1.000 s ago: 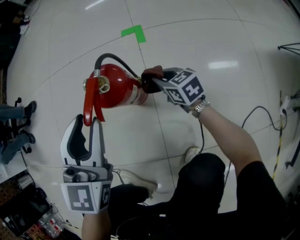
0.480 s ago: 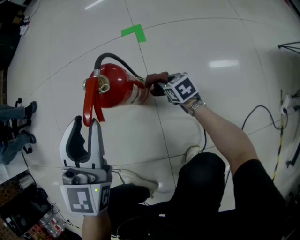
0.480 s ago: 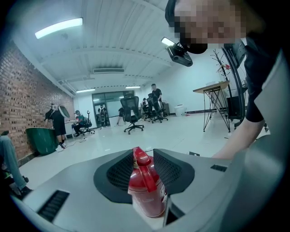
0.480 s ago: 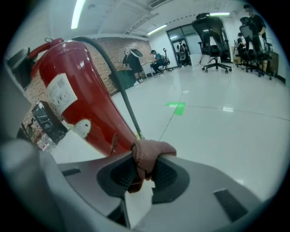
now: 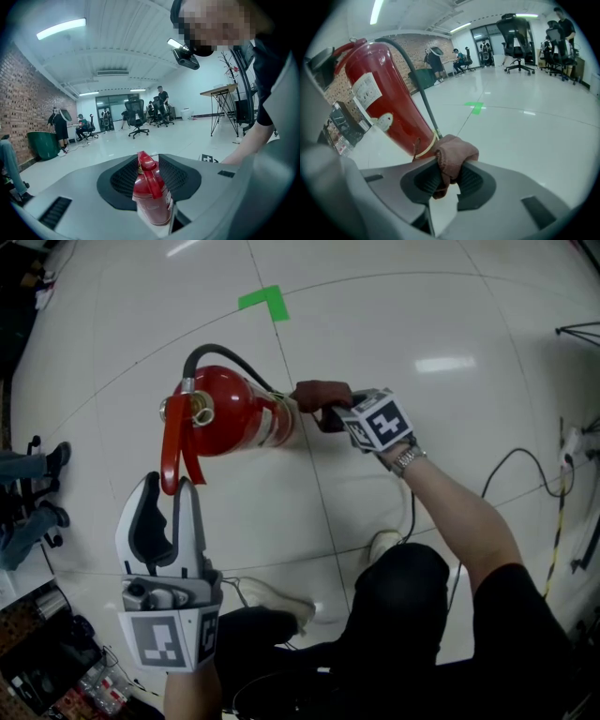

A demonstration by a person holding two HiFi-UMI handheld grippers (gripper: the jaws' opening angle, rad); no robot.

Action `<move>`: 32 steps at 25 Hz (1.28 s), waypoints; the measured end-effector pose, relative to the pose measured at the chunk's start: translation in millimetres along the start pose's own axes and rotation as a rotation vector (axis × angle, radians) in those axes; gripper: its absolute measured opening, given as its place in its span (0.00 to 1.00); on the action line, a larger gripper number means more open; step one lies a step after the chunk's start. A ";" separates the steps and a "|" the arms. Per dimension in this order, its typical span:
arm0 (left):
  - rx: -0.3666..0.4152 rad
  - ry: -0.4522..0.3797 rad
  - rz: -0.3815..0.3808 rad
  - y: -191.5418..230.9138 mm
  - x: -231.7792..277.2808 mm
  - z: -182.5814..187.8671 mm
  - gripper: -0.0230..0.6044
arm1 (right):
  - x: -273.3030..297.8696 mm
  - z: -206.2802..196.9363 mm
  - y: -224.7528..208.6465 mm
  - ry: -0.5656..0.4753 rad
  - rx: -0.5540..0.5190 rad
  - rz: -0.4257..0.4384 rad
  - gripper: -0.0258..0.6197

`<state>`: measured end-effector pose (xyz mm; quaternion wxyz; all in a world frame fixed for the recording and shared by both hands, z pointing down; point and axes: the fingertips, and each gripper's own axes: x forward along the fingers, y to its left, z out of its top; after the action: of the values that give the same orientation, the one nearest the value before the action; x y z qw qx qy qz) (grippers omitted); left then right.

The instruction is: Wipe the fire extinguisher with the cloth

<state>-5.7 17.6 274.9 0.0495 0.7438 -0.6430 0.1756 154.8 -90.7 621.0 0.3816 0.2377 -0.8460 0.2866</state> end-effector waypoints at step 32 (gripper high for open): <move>0.002 -0.002 0.003 -3.7 0.8 1.9 0.25 | -59.0 -35.1 -85.8 -0.023 0.125 -0.193 0.16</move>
<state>-1.6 16.9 274.0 0.0476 0.7431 -0.6440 0.1756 261.1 -118.5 620.0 0.3822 0.3446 -0.8040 0.2981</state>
